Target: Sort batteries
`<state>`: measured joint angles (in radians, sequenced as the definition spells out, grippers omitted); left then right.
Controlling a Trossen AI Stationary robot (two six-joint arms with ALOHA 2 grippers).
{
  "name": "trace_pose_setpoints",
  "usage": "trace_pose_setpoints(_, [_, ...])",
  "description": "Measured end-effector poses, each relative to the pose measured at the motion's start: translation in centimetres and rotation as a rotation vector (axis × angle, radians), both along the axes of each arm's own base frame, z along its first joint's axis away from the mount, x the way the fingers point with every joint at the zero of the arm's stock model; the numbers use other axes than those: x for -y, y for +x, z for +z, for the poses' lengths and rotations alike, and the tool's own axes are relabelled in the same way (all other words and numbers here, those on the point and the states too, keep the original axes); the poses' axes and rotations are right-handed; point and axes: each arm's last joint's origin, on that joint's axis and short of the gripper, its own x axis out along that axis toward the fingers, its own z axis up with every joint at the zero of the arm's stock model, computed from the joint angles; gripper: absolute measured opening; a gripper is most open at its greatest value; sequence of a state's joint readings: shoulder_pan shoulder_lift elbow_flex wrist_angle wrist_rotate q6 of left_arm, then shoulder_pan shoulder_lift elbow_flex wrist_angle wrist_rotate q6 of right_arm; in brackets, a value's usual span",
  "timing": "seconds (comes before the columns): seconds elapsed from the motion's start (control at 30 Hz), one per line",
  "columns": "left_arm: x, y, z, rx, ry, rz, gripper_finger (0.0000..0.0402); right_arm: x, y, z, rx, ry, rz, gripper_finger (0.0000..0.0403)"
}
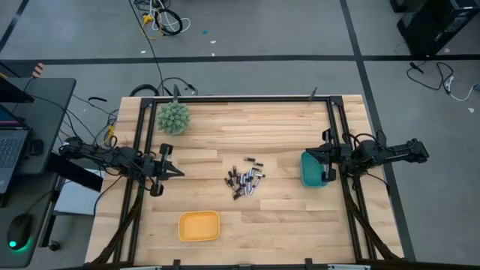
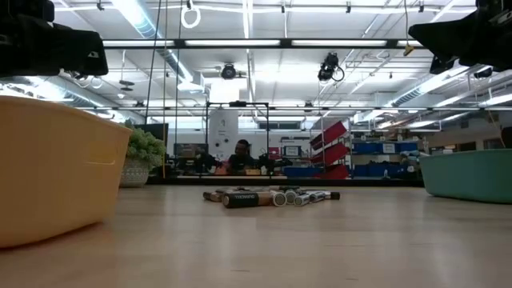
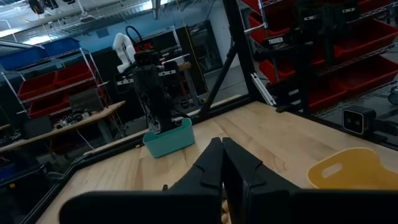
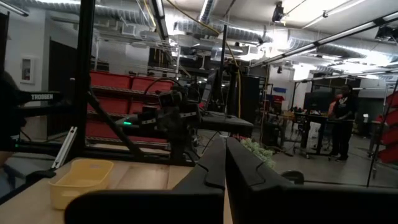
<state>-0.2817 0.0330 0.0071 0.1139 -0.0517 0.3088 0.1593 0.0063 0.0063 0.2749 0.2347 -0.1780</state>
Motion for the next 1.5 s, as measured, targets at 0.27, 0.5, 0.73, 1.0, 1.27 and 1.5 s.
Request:
trace_pose_setpoints(0.27, [0.00, 0.00, 0.02, 0.001, 0.000, 0.000, 0.0005, 0.00, 0.00, 0.00, 0.000, 0.000, 0.000, 0.0001])
trace_pose_setpoints(0.5, [0.00, 0.00, 0.01, 0.001, 0.000, 0.000, 0.0005, 0.00, 0.00, -0.01, 0.000, 0.000, 0.000, 0.0001])
trace_pose_setpoints(0.73, [0.00, 0.00, 0.02, 0.001, 0.000, 0.000, 0.0005, 0.00, 0.00, 0.00, 0.000, 0.000, 0.000, 0.0001])
trace_pose_setpoints(1.0, [0.00, 0.00, 0.01, 0.001, 0.000, 0.000, 0.0005, 0.00, 0.00, 0.00, 0.000, 0.000, 0.000, 0.0001])
trace_pose_setpoints(1.27, [0.00, 0.00, 0.01, 0.000, 0.000, 0.001, 0.0005, 0.00, 0.00, -0.01, 0.000, 0.000, 0.000, 0.0001])
trace_pose_setpoints(1.5, [-0.36, 0.05, 0.09, 0.006, -0.013, 0.124, 0.0005, 0.00, 0.00, 0.00, 0.000, 0.000, 0.000, 0.0001])
